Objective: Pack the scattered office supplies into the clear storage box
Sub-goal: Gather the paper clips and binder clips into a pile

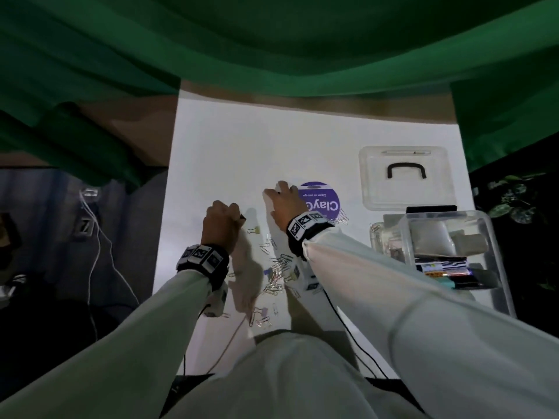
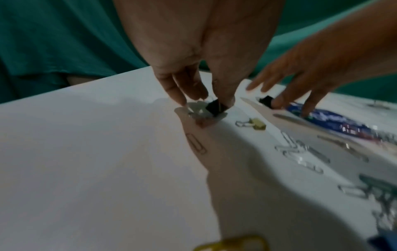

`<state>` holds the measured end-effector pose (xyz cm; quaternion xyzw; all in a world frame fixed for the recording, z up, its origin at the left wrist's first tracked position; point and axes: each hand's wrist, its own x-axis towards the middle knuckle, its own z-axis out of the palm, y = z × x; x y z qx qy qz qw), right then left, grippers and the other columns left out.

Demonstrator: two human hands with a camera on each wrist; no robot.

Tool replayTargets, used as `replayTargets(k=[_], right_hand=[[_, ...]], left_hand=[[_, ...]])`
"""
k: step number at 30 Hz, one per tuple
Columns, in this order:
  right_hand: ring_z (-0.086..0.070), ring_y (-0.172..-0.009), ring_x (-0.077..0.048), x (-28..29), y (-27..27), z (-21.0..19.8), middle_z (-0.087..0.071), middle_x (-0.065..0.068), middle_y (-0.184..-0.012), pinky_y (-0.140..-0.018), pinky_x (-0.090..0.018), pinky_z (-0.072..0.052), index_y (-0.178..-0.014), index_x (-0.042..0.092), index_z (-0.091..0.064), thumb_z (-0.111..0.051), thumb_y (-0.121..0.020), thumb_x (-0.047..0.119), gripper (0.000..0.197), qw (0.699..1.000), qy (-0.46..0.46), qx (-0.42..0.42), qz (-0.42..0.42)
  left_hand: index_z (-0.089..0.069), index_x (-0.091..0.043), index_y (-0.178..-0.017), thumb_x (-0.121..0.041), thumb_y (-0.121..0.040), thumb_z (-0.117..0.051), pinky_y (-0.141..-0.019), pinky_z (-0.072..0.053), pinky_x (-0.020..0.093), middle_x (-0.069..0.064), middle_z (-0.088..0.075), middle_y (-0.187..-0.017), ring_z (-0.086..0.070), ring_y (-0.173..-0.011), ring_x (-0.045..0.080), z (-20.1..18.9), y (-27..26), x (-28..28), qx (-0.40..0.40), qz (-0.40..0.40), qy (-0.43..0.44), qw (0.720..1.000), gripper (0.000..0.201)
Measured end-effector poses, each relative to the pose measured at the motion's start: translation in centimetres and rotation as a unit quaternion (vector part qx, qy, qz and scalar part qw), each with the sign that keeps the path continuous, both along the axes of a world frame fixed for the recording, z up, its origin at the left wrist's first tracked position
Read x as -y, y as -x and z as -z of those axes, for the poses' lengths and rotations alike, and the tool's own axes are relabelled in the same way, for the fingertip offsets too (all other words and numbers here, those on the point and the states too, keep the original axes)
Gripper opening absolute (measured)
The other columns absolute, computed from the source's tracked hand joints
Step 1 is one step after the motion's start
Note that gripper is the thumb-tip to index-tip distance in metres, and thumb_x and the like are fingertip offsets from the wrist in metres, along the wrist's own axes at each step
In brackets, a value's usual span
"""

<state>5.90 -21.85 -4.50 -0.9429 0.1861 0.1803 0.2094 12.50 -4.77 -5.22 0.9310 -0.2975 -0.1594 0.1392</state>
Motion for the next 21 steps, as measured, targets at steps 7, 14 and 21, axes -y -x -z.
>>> replayTargets(k=[7,14,21], right_hand=[[-0.058,-0.099,-0.038,-0.4,-0.6,0.8,-0.04,-0.018,-0.122,-0.077,-0.046,-0.052,-0.122,0.006,-0.043,-0.054,-0.091,0.007,0.033,0.999,0.0,-0.033,-0.006],[-0.05,-0.106,-0.037,-5.3,0.6,0.4,-0.043,-0.016,-0.123,-0.073,-0.043,-0.046,-0.128,0.018,-0.048,-0.055,-0.091,0.014,0.038,0.991,-0.014,-0.008,-0.134],[-0.058,-0.103,-0.039,-5.8,0.7,0.2,-0.041,-0.021,-0.129,-0.083,-0.046,-0.049,-0.12,-0.003,-0.051,-0.048,-0.089,0.001,0.032,0.987,0.012,-0.048,-0.153]], left_hand=[[-0.04,-0.011,-0.089,-0.013,-0.089,-0.043,-0.06,-0.041,0.037,0.011,-0.059,-0.075,-0.053,-0.068,0.032,-1.7,-1.9,-3.1,-0.145,-0.15,0.095,0.973,0.004],[-0.048,-0.021,-0.113,-0.031,-0.09,-0.058,-0.074,-0.041,0.03,0.004,-0.05,-0.1,-0.05,-0.079,0.022,0.3,0.7,-3.9,-0.16,-0.051,-0.01,0.986,0.028],[-0.051,-0.013,-0.1,-0.022,-0.092,-0.058,-0.069,-0.051,0.039,0.011,-0.048,-0.095,-0.057,-0.079,0.032,0.5,1.4,-3.8,-0.108,-0.018,-0.02,0.994,0.014]])
